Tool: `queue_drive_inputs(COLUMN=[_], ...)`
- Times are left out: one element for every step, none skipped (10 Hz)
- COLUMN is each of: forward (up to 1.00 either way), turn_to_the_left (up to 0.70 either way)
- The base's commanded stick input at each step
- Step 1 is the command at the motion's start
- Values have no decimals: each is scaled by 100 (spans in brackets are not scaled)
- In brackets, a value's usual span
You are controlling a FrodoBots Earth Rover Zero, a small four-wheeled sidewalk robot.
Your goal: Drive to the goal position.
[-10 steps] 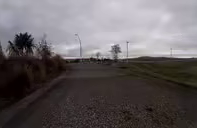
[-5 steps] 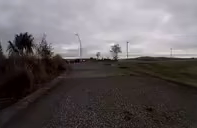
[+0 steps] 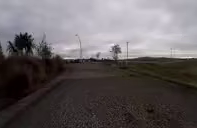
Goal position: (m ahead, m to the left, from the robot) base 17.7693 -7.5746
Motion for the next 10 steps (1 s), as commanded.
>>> queue_drive_inputs(forward=[100, 100, 100, 100, 100, 100, 100, 100, 100, 100], turn_to_the_left=[0, 0, 0, 0, 0, 0, 0, 0, 0, 0])
